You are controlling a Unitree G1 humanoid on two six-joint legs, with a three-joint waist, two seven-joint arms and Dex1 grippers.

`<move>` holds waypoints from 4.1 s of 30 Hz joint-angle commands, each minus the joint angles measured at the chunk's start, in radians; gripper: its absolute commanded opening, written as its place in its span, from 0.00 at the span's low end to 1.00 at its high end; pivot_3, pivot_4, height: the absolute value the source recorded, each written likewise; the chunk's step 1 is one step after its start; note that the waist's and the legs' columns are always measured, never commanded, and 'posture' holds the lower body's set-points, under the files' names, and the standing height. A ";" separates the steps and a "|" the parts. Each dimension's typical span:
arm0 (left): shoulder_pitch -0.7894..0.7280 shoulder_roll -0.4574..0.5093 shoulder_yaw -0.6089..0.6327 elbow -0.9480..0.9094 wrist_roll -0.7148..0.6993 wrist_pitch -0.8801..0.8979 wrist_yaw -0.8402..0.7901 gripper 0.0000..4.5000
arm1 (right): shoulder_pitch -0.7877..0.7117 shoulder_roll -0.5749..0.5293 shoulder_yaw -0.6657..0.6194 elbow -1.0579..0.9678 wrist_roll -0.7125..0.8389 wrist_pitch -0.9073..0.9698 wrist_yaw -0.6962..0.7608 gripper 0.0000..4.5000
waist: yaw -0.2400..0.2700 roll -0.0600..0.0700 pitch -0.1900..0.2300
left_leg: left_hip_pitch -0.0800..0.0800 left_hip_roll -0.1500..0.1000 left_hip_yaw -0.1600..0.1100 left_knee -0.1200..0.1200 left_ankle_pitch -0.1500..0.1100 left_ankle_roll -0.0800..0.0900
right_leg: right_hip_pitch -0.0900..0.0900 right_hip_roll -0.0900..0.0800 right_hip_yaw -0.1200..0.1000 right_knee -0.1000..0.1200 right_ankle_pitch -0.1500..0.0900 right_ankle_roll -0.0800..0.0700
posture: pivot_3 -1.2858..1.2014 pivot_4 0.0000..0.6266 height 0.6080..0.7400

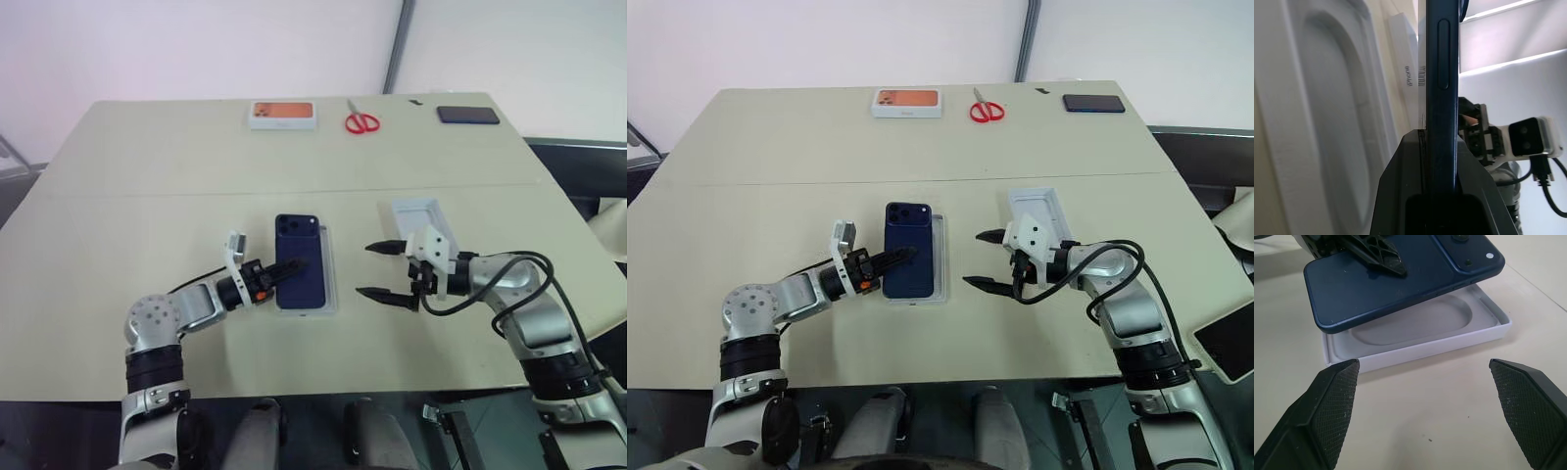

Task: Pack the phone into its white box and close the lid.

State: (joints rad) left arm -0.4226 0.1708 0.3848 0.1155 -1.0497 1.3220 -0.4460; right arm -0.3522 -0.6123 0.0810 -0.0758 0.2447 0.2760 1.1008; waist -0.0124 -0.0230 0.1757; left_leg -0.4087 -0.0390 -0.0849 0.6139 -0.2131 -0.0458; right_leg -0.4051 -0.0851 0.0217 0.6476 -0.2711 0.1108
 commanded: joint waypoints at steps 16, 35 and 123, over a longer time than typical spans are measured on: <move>-0.035 0.037 -0.069 -0.041 0.011 -0.012 -0.023 0.82 | -0.033 0.018 0.041 0.010 -0.006 -0.051 -0.033 1.00 | -0.002 0.000 0.000 | 0.001 0.000 0.000 0.000 0.000 0.000 | 0.001 0.000 0.000 0.000 0.000 0.000 | 0.52 0.24 1.00; -0.096 0.153 -0.116 -0.099 0.018 0.089 0.038 0.82 | -0.084 0.062 0.081 0.036 -0.011 -0.045 -0.056 1.00 | -0.001 0.000 0.000 | 0.000 0.000 -0.001 0.000 0.000 0.000 | 0.001 0.001 0.000 0.000 0.000 0.000 | 0.52 0.24 1.00; -0.301 0.030 -0.631 0.400 0.872 -1.016 -0.602 0.00 | -0.017 -0.084 0.000 0.115 -0.210 -0.117 -0.169 0.01 | 0.001 0.001 0.001 | 0.000 0.000 0.001 0.002 0.000 0.001 | 0.002 0.002 -0.001 0.001 0.000 0.000 | 0.52 0.24 1.00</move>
State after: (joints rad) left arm -0.6966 0.2192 -0.2419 0.5166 -0.1833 0.3322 -1.0475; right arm -0.3682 -0.6886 0.0980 0.0928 0.0066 0.1670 0.9278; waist -0.0117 -0.0224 0.1765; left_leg -0.4089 -0.0395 -0.0844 0.6160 -0.2129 -0.0452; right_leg -0.4033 -0.0831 0.0202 0.6484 -0.2710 0.1110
